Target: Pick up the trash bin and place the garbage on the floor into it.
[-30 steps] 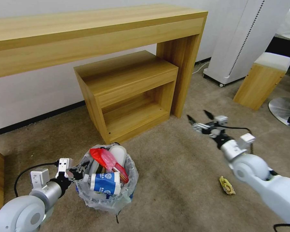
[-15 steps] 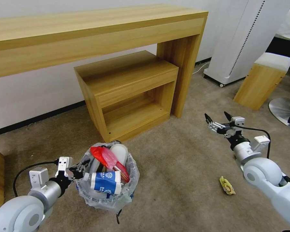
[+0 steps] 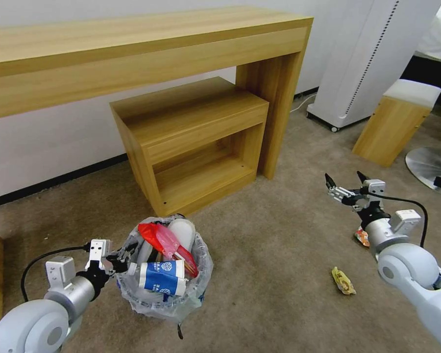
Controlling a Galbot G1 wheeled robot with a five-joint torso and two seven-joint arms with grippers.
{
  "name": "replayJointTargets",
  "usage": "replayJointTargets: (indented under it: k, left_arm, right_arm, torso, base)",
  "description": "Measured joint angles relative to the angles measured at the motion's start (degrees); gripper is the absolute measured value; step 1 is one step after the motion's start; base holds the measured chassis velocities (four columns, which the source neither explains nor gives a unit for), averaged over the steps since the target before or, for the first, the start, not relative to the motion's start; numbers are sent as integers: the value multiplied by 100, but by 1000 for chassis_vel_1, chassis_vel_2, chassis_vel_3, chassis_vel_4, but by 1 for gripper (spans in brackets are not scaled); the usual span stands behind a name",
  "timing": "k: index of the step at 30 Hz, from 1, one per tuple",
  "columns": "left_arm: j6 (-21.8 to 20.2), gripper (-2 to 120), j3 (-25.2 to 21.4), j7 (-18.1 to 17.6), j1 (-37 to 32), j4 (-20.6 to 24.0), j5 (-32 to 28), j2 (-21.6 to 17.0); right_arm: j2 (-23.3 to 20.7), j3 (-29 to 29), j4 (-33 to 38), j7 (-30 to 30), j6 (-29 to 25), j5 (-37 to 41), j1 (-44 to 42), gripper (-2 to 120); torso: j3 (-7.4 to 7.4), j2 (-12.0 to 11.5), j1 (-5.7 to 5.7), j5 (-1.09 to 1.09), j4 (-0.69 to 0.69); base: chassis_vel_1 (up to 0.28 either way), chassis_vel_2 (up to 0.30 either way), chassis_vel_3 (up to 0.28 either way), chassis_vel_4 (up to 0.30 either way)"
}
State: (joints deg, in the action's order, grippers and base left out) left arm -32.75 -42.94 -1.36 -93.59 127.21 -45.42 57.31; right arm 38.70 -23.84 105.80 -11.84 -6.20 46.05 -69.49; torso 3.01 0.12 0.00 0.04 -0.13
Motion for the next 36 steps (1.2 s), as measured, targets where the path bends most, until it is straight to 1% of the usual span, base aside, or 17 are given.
replayJointTargets:
  k: [4, 9, 20, 36]
  left_arm:
    - [9, 3, -1, 3, -4, 0, 15, 48]
    - [19, 3, -14, 7, -6, -2, 28, 68]
    - [27, 3, -18, 19, -9, -1, 37, 68]
    - [36, 3, -34, 29, -59, 81, 29, 46]
  right_arm:
    - [102, -49, -85, -116, 0, -259, -32, 100]
    - [142, -67, -154, -226, -30, -331, -51, 100]
    - [196, -180, -221, -267, -61, -499, -163, 100]
    - [247, -325, -229, -319, -372, -754, -285, 100]
  torso:
    - [0, 0, 0, 0, -1]
    - [0, 0, 0, 0, -1]
    - [0, 0, 0, 0, -1]
    - [0, 0, 0, 0, -1]
  base:
    - [-62, -48, -50, -42]
    - [-30, -45, -40, -36]
    - [-25, -19, -20, -18]
    - [-17, -14, -19, -17]
